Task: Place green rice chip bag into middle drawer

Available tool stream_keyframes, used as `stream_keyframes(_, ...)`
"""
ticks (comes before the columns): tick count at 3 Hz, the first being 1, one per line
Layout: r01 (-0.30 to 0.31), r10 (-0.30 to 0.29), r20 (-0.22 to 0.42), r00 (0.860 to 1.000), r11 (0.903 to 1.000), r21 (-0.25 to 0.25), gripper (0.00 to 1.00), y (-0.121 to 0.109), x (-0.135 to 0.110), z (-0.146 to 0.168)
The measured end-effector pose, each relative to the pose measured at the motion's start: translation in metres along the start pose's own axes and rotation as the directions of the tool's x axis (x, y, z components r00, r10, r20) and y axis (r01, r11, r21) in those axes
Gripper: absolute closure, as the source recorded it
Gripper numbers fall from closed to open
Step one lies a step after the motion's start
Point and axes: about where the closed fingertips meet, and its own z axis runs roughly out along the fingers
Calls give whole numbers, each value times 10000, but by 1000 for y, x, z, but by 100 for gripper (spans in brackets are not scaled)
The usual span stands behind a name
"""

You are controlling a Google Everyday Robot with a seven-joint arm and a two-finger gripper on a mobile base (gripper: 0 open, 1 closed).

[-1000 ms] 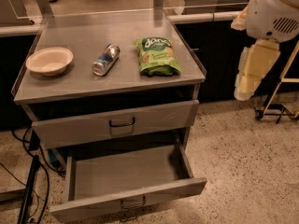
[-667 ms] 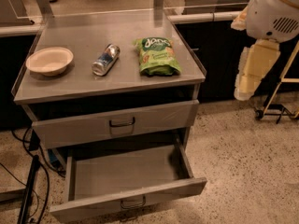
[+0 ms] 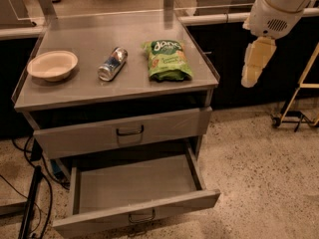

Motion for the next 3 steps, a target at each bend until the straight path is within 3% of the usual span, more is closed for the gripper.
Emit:
stream_keyframes(2,-12,11,68,10000,10000,86,0,-3,-2,1)
stream_keyframes(3,97,-103,224,9997,9995,291,0,-25,-17,2)
